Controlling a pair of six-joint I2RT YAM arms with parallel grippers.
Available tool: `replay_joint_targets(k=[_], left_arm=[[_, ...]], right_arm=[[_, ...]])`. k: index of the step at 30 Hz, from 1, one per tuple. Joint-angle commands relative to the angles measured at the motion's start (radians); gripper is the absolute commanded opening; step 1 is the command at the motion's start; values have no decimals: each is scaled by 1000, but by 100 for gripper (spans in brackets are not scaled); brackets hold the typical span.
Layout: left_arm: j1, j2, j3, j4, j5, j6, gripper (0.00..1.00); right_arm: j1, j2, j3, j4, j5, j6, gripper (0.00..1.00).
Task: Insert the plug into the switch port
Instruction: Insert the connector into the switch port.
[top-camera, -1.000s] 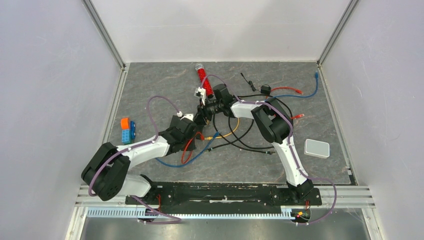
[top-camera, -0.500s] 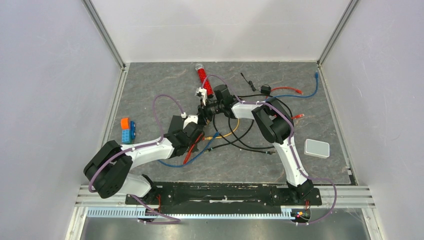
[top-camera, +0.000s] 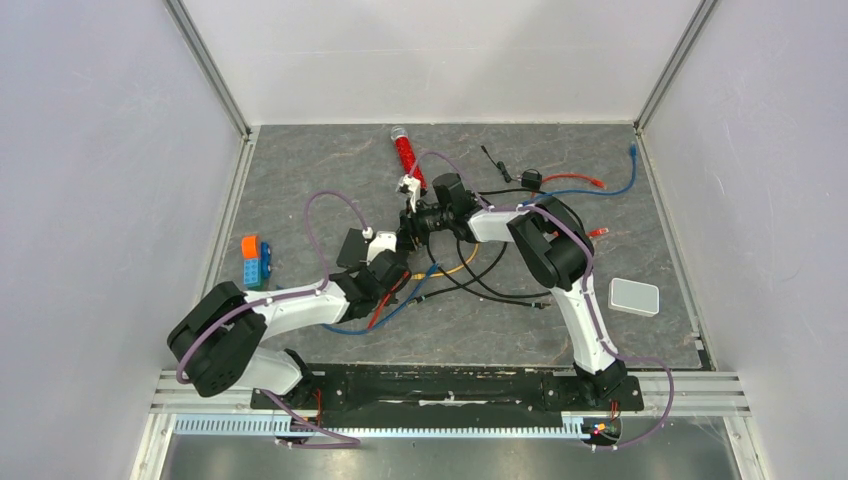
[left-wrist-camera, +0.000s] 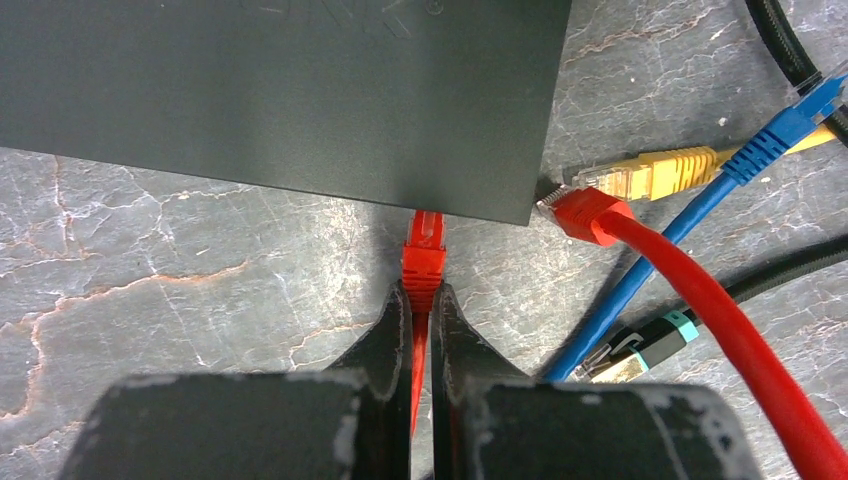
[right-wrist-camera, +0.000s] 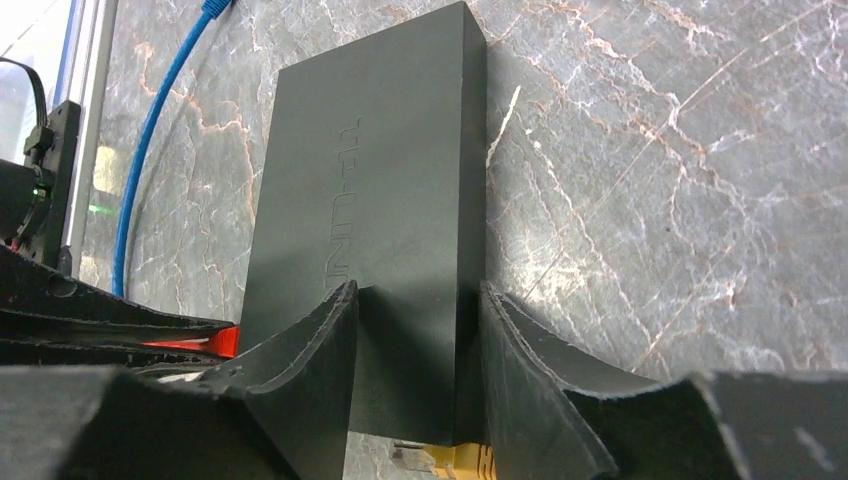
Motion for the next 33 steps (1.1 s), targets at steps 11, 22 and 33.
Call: replay_joint_targets(k=[11,22,33], left_arm=[[22,58,-99,303,-51,-20,2],[15,120,-134,342,-110,-56,2],[103,86,-116,294,123,-80,6]], right_arm=[[112,51,-126,-119,-232,132,44],[192,41,-260,-16,-251,206,42],[213,-40,-281,-15,-241,223,41]])
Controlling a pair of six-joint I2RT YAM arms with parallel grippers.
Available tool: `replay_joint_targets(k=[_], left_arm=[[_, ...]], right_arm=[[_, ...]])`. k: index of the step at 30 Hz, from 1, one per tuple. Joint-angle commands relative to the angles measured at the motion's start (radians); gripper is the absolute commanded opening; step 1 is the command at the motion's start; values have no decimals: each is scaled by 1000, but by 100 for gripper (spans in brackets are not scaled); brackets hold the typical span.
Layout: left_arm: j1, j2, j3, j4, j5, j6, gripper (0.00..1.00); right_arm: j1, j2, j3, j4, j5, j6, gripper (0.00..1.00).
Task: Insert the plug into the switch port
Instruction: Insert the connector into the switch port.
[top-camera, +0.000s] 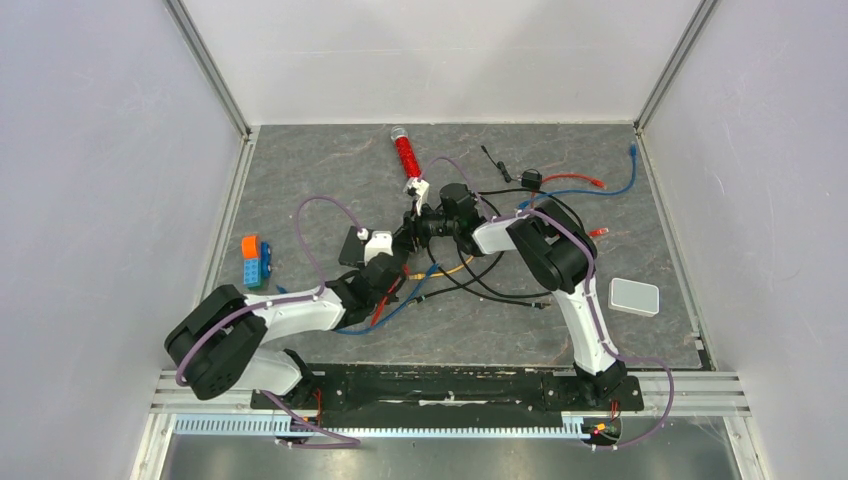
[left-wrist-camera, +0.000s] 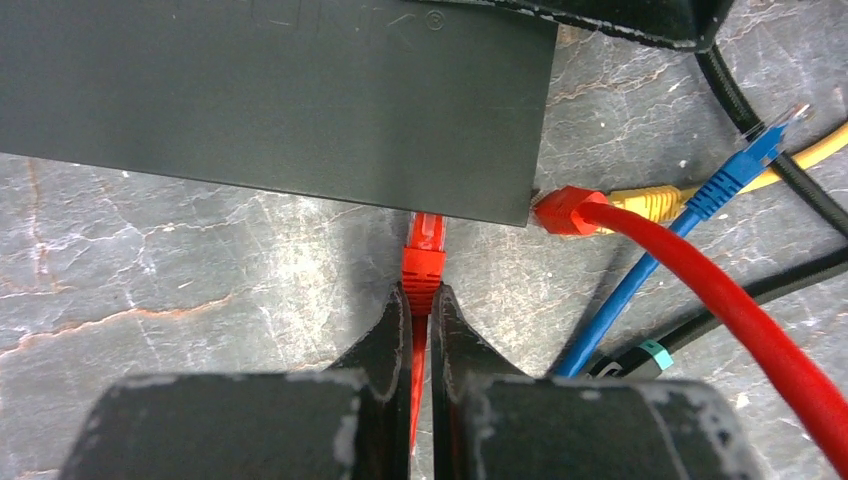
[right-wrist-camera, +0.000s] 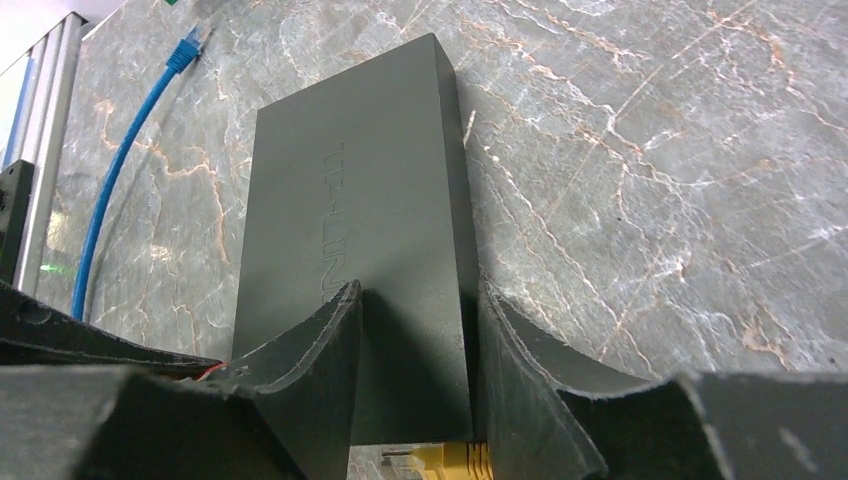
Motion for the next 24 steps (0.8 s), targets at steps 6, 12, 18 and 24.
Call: replay_joint_targets(k=[6,12,18,24], left_arm=[[166,84,56,-42,201,-14,7],[163,132,116,-119,271,-5,21],[163,52,54,-200,275,-25,29],[160,-18,38,-297,283,-54,41]], right_arm=[[194,-17,-97,-331,-365,121,39],[135,13,-57,-264,-280,235,38],[-33,51,116,-344,-136,287,42],[-103,84,192,-407,-88,252,45]])
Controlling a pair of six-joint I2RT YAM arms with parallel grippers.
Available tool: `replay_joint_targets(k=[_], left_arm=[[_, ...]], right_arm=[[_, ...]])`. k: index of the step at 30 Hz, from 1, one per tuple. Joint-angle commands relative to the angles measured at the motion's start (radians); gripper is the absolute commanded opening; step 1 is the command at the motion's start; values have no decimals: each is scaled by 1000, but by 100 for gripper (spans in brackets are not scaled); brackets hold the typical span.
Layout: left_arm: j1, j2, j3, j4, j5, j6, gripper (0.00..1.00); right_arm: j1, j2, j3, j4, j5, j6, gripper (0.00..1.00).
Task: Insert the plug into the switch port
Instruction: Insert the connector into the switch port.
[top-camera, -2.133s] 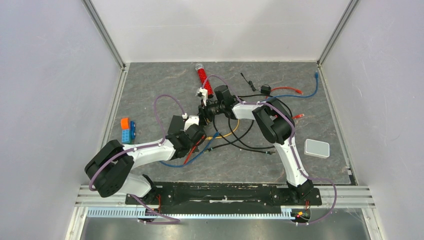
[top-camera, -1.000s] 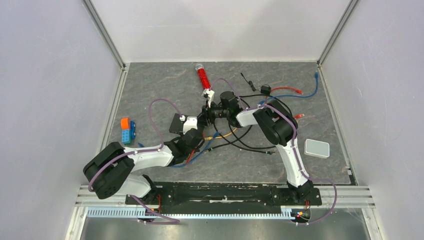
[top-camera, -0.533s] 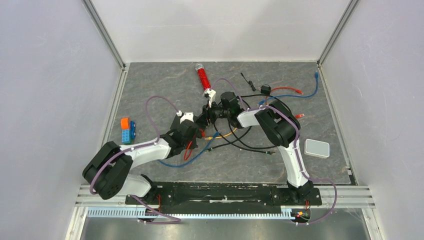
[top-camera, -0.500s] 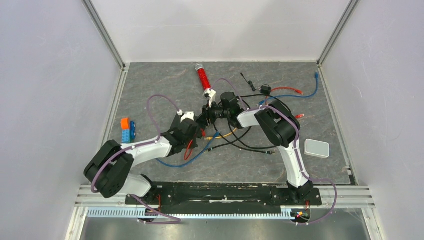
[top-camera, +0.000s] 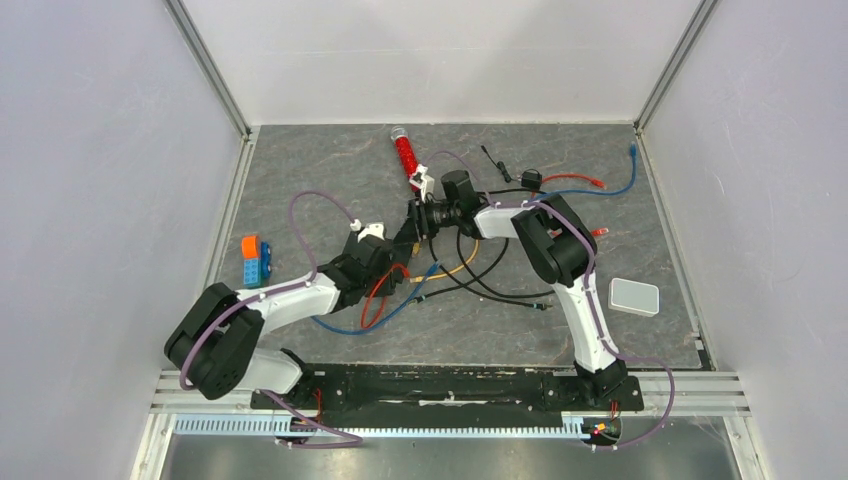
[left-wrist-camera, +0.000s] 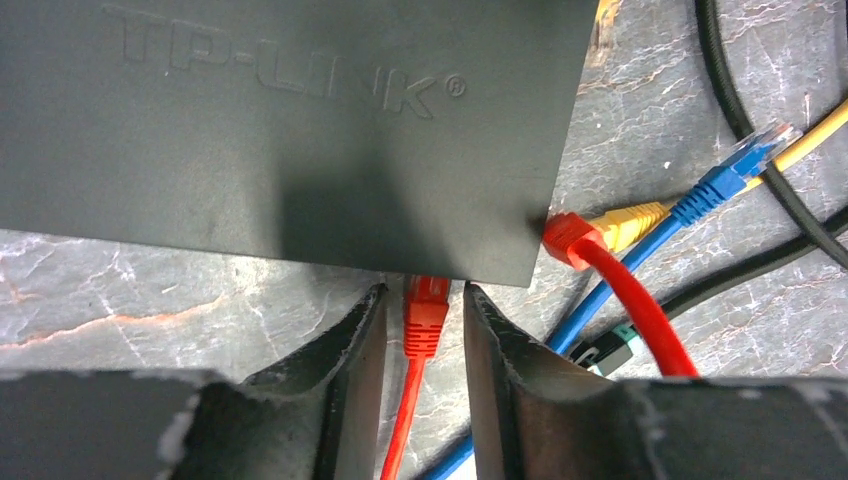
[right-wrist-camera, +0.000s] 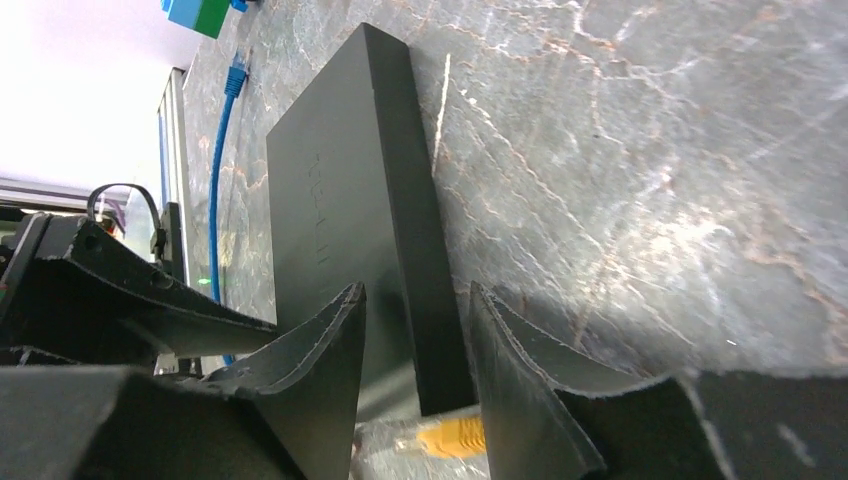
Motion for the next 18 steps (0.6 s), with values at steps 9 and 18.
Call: replay_joint_targets(k=[9,18], left_arm=[[-3,-73,-44,-229,-14,-40,42],[-12,-33,-50,-139,35,2,26]], right_arm=[[-46,60,90,-184,-14,-31,47],[-13,51,10,-132,-100,-44,46]])
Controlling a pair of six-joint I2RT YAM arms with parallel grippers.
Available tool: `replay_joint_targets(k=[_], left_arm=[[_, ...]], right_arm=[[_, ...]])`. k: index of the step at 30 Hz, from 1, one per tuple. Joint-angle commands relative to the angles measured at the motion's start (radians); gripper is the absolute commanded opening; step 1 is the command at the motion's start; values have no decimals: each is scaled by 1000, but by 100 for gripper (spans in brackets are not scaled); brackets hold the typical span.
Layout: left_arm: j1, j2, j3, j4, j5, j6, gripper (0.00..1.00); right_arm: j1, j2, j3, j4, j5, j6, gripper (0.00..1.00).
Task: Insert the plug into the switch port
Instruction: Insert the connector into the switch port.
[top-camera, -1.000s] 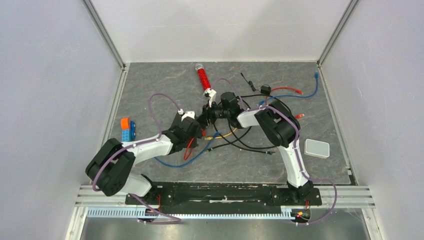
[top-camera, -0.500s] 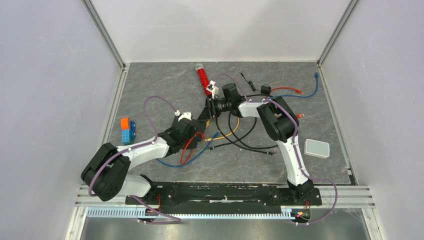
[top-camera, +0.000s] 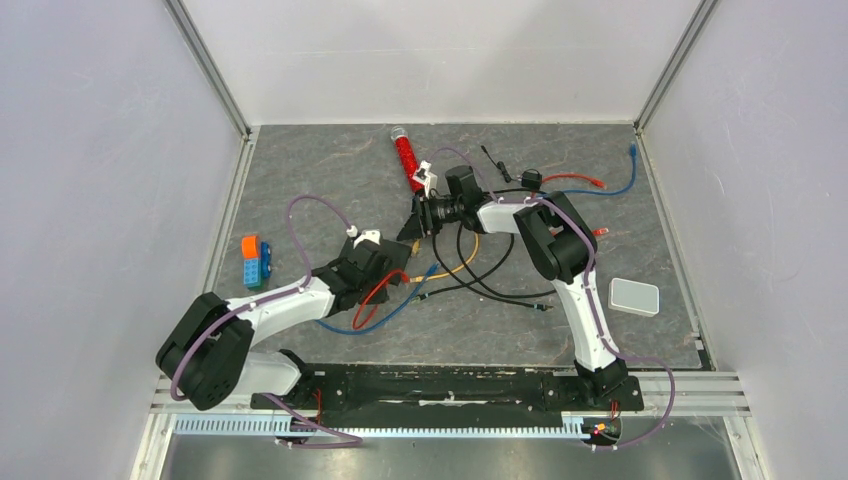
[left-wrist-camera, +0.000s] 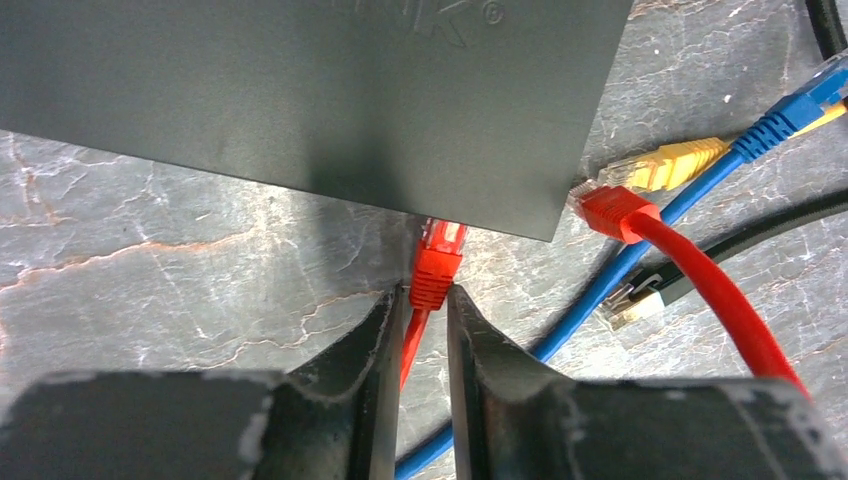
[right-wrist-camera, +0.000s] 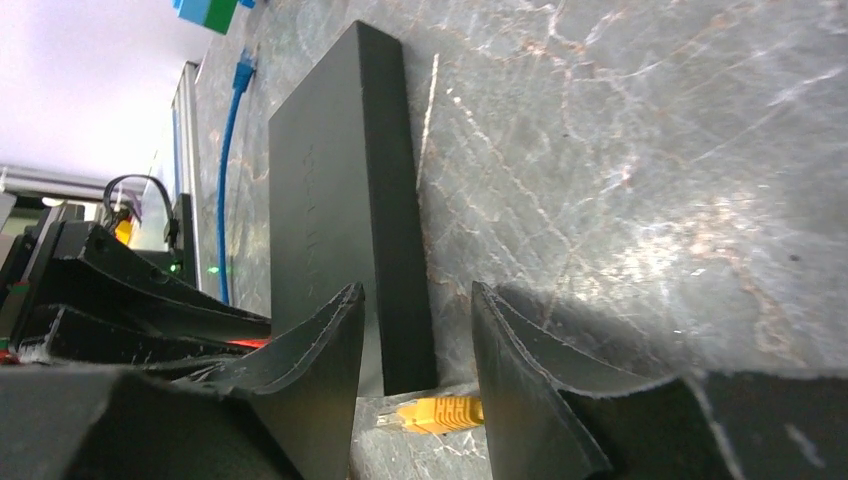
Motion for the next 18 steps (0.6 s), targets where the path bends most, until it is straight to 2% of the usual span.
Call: replay_joint_targets(k=[1,5,13,18], left_arm=[[-8,50,-32,0,35,10,22],[-10,80,-24,23,25,31,2],[-10,90,-19,53,-85,26,2],[-10,113,-13,90,-124,17,2]], right_arm=[[36,18,-79,-12,-50,-22,46],[69,26,-127,62,-118,0,45],[98,42,-201,80,-218,0,28],[132,22,-276,77,-243,-25,25]])
